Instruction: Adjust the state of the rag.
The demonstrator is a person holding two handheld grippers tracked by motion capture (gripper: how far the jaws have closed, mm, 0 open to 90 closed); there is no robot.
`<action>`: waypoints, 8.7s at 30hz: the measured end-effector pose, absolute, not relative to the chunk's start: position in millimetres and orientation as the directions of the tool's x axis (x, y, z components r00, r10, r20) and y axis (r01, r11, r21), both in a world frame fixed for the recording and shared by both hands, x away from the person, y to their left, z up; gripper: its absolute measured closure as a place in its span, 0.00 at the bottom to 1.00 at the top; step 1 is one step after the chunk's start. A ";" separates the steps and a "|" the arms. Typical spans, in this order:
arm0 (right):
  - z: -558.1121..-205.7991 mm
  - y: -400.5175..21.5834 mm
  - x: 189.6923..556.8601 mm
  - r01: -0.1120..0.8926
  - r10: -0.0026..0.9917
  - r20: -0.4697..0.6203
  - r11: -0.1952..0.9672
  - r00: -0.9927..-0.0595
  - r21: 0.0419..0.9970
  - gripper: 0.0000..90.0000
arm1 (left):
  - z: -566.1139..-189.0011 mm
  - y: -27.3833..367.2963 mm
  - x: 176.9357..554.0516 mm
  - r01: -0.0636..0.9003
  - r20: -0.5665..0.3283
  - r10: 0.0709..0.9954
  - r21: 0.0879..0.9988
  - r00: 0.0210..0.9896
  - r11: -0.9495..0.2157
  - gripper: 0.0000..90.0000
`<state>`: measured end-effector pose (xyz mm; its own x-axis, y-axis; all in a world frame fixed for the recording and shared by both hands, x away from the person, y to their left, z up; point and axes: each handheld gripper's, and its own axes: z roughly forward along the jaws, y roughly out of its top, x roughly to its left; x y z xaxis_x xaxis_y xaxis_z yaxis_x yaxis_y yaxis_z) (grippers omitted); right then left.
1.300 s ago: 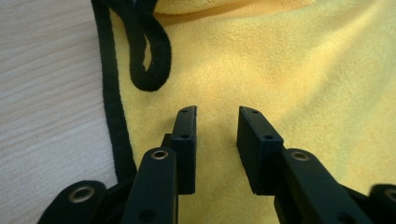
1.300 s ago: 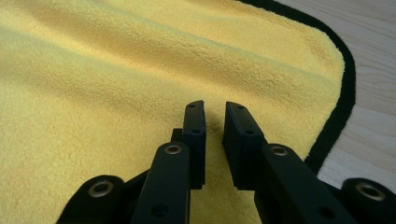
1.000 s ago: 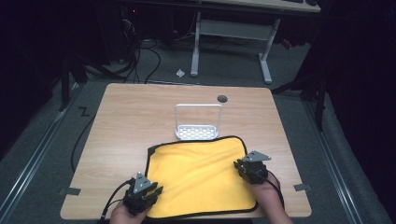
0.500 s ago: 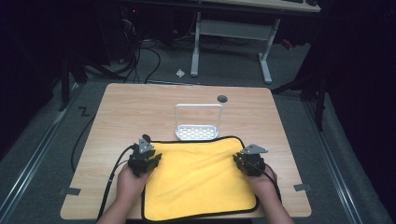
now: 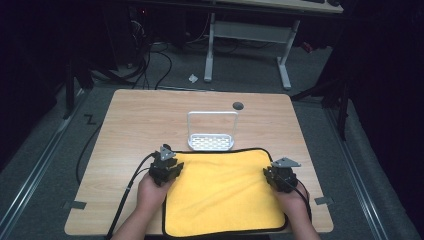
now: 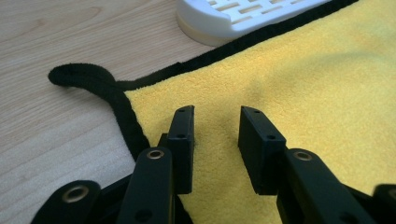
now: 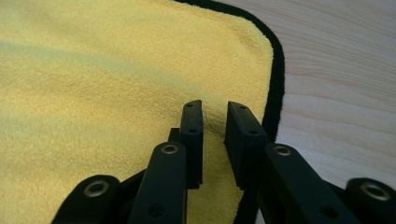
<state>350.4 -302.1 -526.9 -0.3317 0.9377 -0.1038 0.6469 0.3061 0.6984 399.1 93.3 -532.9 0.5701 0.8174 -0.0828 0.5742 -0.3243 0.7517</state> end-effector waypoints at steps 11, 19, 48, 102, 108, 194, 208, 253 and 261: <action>-515.9 -285.2 342.5 0.565 0.915 -0.117 0.336 -0.387 0.754 0.80 | -524.0 122.6 419.3 0.554 -0.086 0.873 0.802 0.480 -0.226 0.59; -510.1 -258.0 330.4 0.504 0.871 -0.138 0.395 -0.472 0.768 0.70 | -535.2 106.9 439.1 0.595 -0.047 0.879 0.753 0.474 -0.280 0.45; -508.7 -105.9 290.6 0.361 0.640 -0.070 0.516 -0.765 0.777 0.48 | -539.6 122.4 436.6 0.637 -0.296 0.805 0.760 0.514 -0.128 0.93; -476.3 -51.2 260.5 0.152 0.539 -0.166 0.496 -0.826 0.855 0.92 | -514.4 141.0 426.6 0.585 -0.438 0.771 0.804 0.463 0.106 0.95; -472.2 -29.3 260.2 0.125 0.516 -0.167 0.484 -0.840 0.866 0.92 | -509.9 177.6 417.9 0.567 -0.444 0.795 0.809 0.413 0.157 0.95; -504.5 -177.3 289.1 0.417 0.767 -0.056 0.406 -0.639 0.813 0.71 | -522.5 104.1 416.3 0.578 -0.117 0.871 0.789 0.476 -0.210 0.92; -506.4 -150.8 370.5 0.461 0.816 -0.031 0.357 -0.577 0.813 0.71 | -523.3 112.7 416.9 0.532 -0.157 0.839 0.829 0.520 -0.175 0.57; -532.9 -180.8 381.3 0.572 0.841 0.014 0.356 -0.541 0.739 0.74 | -531.8 91.7 363.4 0.588 -0.118 0.820 0.754 0.561 -0.294 0.64; -530.8 -206.0 348.7 0.571 0.829 0.003 0.383 -0.560 0.726 0.68 | -530.3 82.8 344.5 0.577 -0.141 0.765 0.743 0.629 -0.338 0.58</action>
<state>348.7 -206.0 -530.8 -0.5599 0.8285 0.0029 0.5710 0.3833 0.7259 344.5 82.8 -530.3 0.6287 0.7648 -0.1410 0.5775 -0.3377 0.7433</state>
